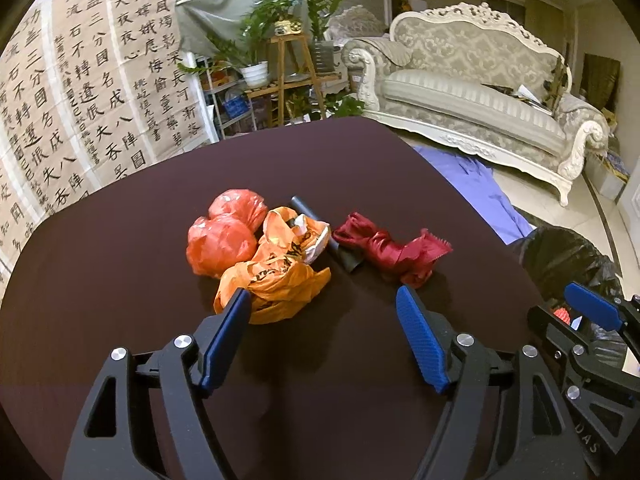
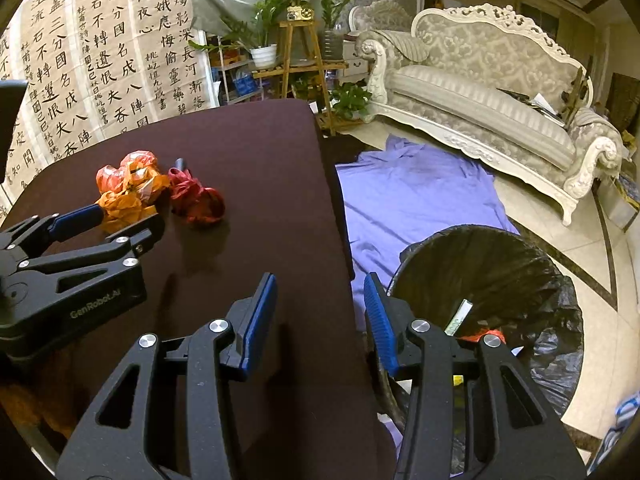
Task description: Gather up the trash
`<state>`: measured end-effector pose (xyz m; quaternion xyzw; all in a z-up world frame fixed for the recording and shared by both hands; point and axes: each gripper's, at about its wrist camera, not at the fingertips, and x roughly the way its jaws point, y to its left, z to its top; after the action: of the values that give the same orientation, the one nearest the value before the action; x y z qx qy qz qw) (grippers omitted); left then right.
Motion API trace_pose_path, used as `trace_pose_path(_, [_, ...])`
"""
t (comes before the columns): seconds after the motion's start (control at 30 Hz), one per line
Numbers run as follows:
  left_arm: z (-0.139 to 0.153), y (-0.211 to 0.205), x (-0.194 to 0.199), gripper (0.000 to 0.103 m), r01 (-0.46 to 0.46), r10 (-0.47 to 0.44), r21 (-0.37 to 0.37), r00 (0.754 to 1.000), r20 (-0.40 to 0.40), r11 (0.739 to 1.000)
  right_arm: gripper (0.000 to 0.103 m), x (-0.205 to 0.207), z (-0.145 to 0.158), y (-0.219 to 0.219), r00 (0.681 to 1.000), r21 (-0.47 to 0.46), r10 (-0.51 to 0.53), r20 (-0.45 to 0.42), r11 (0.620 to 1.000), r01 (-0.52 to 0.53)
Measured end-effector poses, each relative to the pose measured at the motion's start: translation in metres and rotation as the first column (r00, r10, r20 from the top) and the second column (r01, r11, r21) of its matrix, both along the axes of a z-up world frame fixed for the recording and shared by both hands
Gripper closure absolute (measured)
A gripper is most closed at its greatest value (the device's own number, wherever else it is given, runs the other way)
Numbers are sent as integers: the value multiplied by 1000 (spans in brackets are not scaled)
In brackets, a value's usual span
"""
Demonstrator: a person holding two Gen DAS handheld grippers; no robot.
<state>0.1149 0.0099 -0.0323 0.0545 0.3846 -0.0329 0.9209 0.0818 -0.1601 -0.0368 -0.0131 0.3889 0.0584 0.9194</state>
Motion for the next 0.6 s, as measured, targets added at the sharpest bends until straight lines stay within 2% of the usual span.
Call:
trace_pose_path(0.4, [4,25,-11,30,-30,31,-45,999,8,999,58,13,2,6,1000,15,14,7,1000,-15])
trace_pose_path(0.43, [5,27,-9,30,-32,32,-51,999,7,998,56,14,3,7,1000,16,16,8,1000,-16])
trace_pose_path(0.47, [6,27,-7,30,-32,32,-53,999,7,998,50,16,4,8,1000,17,16,12,1000,-16])
trace_pose_path(0.6, [11,25,0,30,-22,23,-52,999,23,998,49,20,8,9,999,26,16,28,1000,-17])
